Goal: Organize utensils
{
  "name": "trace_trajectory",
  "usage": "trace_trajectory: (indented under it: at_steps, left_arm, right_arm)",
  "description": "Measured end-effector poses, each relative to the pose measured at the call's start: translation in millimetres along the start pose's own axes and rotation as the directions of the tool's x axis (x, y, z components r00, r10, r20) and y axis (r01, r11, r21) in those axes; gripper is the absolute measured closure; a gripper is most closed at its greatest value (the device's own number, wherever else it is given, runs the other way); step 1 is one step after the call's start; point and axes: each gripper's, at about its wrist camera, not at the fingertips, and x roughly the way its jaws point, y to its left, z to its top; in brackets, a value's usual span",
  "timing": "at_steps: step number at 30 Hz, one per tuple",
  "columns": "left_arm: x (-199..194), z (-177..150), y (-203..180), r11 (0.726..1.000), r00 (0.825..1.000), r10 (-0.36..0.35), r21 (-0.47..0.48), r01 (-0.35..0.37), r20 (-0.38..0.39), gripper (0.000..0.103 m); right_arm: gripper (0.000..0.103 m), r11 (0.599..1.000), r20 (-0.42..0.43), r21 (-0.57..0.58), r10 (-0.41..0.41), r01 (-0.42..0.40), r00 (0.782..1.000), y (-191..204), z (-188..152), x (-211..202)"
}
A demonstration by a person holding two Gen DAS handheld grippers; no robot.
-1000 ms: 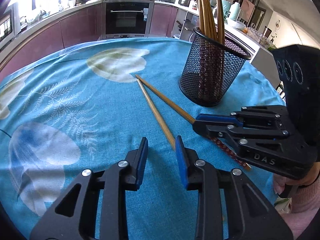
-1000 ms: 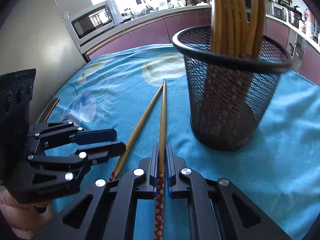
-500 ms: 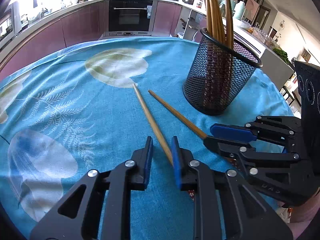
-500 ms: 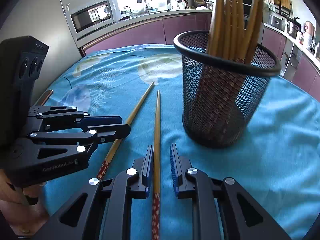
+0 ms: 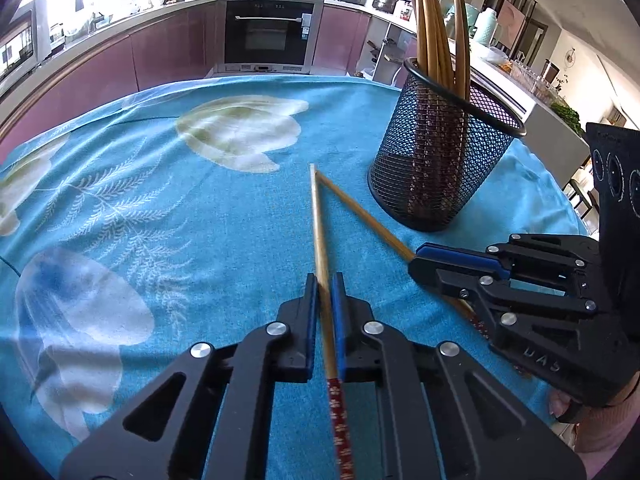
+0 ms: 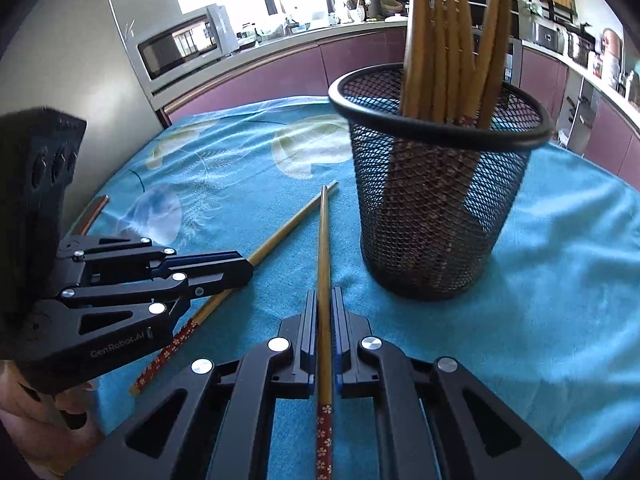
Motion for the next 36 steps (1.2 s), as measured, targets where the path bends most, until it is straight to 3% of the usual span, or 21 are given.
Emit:
trace_trajectory:
  at_steps: [7, 12, 22, 26, 30, 36]
  left_arm:
    - [-4.3, -3.6, 2.2, 1.000, 1.000, -0.004, -0.006, 0.004, 0.002, 0.096]
    - [-7.5, -6.2, -3.8, 0.999, 1.000, -0.028, 0.017, 0.028, 0.001, 0.096]
    - [-1.6, -6.5, -5.7, 0.998, 1.000, -0.011, 0.061, 0.013, -0.018, 0.091]
    - [1.2, -3.2, -7.2, 0.998, 1.000, 0.002, 0.069, -0.001, -0.015, 0.094]
    - [-0.4, -3.5, -8.3, 0.998, 1.000, 0.008, 0.055, -0.007, -0.012, 0.096]
    - [-19.0, -2.7, -7.7, 0.999, 0.999, -0.040, 0.033, 0.039, 0.025, 0.096]
  right_arm:
    - [0.097, 0.995, 0.039, 0.035, 0.092, -0.094, 0.995, -2.5, -5.3, -18.1]
    - [0.097, 0.991, 0.015, 0.014, 0.135, -0.135, 0.991, 8.3, -4.7, -11.5]
    - [0.094, 0.997, -0.041, -0.040, 0.067, -0.068, 0.997, 20.4, 2.4, 9.3]
    - [0.095, 0.997, -0.034, -0.071, 0.030, -0.033, 0.999, 26.0, 3.2, 12.6]
    - [0.097, 0.998, -0.018, -0.035, 0.060, -0.060, 0.998, 17.8, 2.2, 8.9]
    - [0.097, 0.993, 0.065, -0.011, 0.118, -0.118, 0.991, 11.1, 2.6, -19.4]
